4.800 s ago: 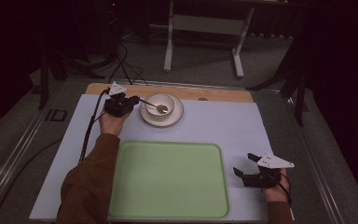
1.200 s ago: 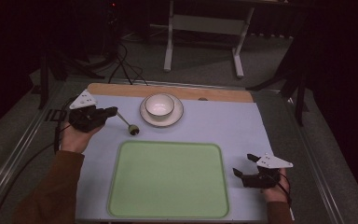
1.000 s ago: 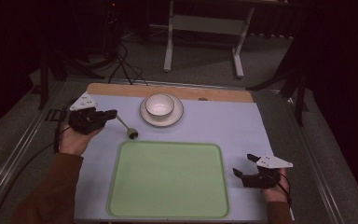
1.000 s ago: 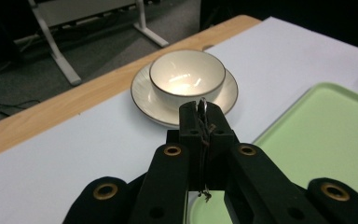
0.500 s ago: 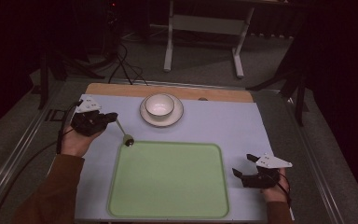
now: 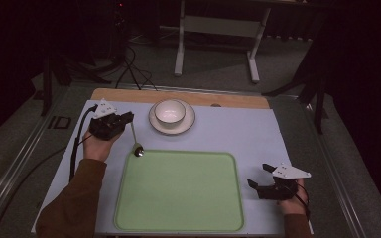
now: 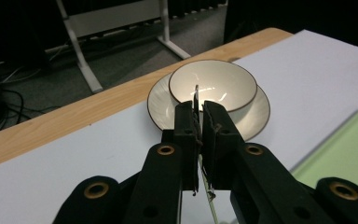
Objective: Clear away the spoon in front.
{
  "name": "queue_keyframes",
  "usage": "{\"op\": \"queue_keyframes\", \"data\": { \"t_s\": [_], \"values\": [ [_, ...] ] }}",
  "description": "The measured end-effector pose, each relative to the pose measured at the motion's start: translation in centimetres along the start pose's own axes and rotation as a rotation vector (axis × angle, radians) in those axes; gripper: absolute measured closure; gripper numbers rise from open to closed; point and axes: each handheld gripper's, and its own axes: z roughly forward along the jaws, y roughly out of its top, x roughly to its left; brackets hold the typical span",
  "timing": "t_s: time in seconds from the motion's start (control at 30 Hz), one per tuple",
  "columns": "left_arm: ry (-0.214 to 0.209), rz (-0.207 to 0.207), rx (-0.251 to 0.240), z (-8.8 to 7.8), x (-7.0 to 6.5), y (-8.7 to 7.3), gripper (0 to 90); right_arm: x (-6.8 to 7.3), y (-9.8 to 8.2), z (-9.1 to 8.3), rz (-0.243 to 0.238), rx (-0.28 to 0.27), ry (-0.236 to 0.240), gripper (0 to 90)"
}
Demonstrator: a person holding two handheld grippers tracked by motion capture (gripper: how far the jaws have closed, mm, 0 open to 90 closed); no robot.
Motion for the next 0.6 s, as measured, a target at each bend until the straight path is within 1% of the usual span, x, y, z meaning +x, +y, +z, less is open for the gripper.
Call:
{"op": "queue_keyframes", "data": {
  "t_s": [0.1,0.17,0.2,0.4,0.47,0.53,0.6],
  "values": [
    [-0.001,-0.008,0.002,0.7,-0.2,-0.2,83.7,0.0,0.0,0.0,0.001,0.0,-0.001,15.1],
    [-0.002,-0.006,0.009,0.9,-0.3,-0.3,83.1,0.0,0.0,0.0,0.0,0.0,0.0,15.1],
    [-0.004,0.004,0.022,1.3,-0.5,-0.5,82.9,0.0,0.0,0.0,0.0,0.001,-0.001,15.1],
    [-0.051,0.014,0.01,1.6,-1.2,-0.5,86.4,0.0,0.0,0.0,-0.001,0.0,-0.001,15.1],
    [-0.051,0.014,0.01,1.6,-1.2,-0.5,87.2,0.0,0.0,0.0,-0.002,-0.001,-0.001,15.1],
    [-0.069,0.011,0.01,1.7,-1.4,-0.6,87.8,0.0,0.0,0.0,-0.002,-0.001,-0.001,15.1],
    [-0.075,0.008,0.018,1.9,-1.5,-0.7,88.2,0.0,0.0,0.0,-0.002,-0.001,-0.001,15.1]
  ]
}}
